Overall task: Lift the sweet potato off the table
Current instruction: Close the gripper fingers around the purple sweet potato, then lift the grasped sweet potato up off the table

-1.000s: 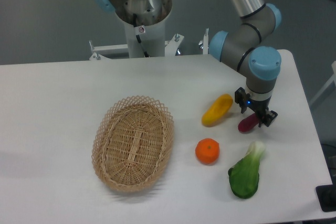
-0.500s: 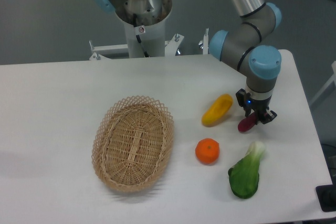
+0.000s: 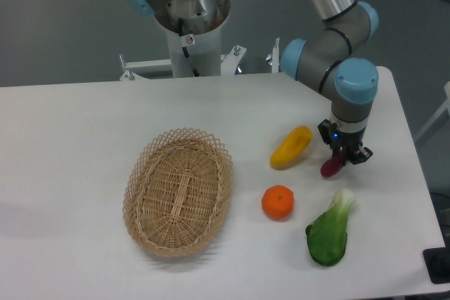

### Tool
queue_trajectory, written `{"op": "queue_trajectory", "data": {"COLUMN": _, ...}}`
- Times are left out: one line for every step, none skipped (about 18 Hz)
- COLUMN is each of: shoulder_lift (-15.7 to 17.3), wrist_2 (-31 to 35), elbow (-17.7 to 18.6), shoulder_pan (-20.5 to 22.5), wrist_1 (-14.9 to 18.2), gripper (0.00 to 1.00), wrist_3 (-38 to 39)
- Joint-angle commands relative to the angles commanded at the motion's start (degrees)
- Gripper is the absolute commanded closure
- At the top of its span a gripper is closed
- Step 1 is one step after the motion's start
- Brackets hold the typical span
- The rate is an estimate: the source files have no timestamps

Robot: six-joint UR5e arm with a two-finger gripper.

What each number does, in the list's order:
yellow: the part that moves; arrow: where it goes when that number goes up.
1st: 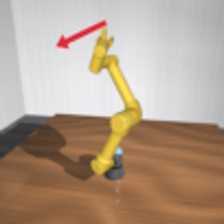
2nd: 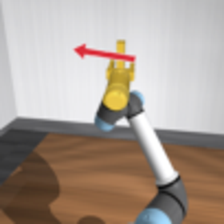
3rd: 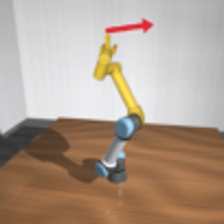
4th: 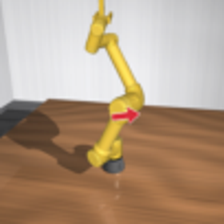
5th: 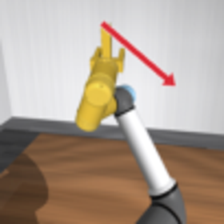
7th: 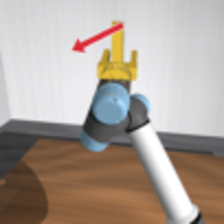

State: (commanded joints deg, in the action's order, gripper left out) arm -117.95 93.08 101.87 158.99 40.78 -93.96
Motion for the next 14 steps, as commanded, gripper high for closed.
{"op": "queue_trajectory", "data": {"shoulder_lift": 0.26, "wrist_2": -0.09, "elbow": -0.18, "shoulder_pan": 0.0, "wrist_1": 0.09, "gripper": 0.69, "wrist_3": -0.17}}
{"op": "queue_trajectory", "data": {"shoulder_lift": 0.96, "wrist_2": -0.61, "elbow": -0.44, "shoulder_pan": 0.0, "wrist_1": 0.17, "gripper": 0.69, "wrist_3": -0.18}}
{"op": "queue_trajectory", "data": {"shoulder_lift": 1.92, "wrist_2": -1.05, "elbow": -1.05, "shoulder_pan": 0.0, "wrist_1": 0.61, "gripper": 0.69, "wrist_3": -0.18}}
{"op": "queue_trajectory", "data": {"shoulder_lift": 2.98, "wrist_2": -2.36, "elbow": -2.19, "shoulder_pan": 0.09, "wrist_1": 1.22, "gripper": 0.69, "wrist_3": 0.0}}
{"op": "queue_trajectory", "data": {"shoulder_lift": 3.86, "wrist_2": -4.81, "elbow": -2.81, "shoulder_pan": 0.17, "wrist_1": 2.36, "gripper": 0.69, "wrist_3": 0.44}}
{"op": "queue_trajectory", "data": {"shoulder_lift": 4.74, "wrist_2": -7.1, "elbow": -3.42, "shoulder_pan": 0.35, "wrist_1": 3.59, "gripper": 0.69, "wrist_3": 1.4}}
{"op": "queue_trajectory", "data": {"shoulder_lift": 5.44, "wrist_2": -8.34, "elbow": -4.13, "shoulder_pan": 0.26, "wrist_1": 4.56, "gripper": 0.69, "wrist_3": 3.06}}
{"op": "queue_trajectory", "data": {"shoulder_lift": 5.8, "wrist_2": -9.05, "elbow": -4.83, "shoulder_pan": 0.26, "wrist_1": 5.35, "gripper": 0.71, "wrist_3": 4.99}}
{"op": "queue_trajectory", "data": {"shoulder_lift": 6.06, "wrist_2": -9.75, "elbow": -5.62, "shoulder_pan": 0.09, "wrist_1": 5.8, "gripper": 0.75, "wrist_3": 7.01}}
{"op": "queue_trajectory", "data": {"shoulder_lift": 6.67, "wrist_2": -10.8, "elbow": -5.97, "shoulder_pan": 0.0, "wrist_1": 5.97, "gripper": 0.75, "wrist_3": 8.77}}
{"op": "queue_trajectory", "data": {"shoulder_lift": 7.29, "wrist_2": -12.2, "elbow": -5.98, "shoulder_pan": -0.09, "wrist_1": 6.32, "gripper": 0.75, "wrist_3": 9.66}}
{"op": "queue_trajectory", "data": {"shoulder_lift": 8.08, "wrist_2": -13.78, "elbow": -5.89, "shoulder_pan": -0.52, "wrist_1": 6.42, "gripper": 0.75, "wrist_3": 10.1}}
{"op": "queue_trajectory", "data": {"shoulder_lift": 8.96, "wrist_2": -14.67, "elbow": -5.89, "shoulder_pan": -1.14, "wrist_1": 6.5, "gripper": 0.75, "wrist_3": 10.72}}
{"op": "queue_trajectory", "data": {"shoulder_lift": 9.57, "wrist_2": -15.29, "elbow": -5.89, "shoulder_pan": -1.4, "wrist_1": 6.5, "gripper": 0.75, "wrist_3": 11.77}}
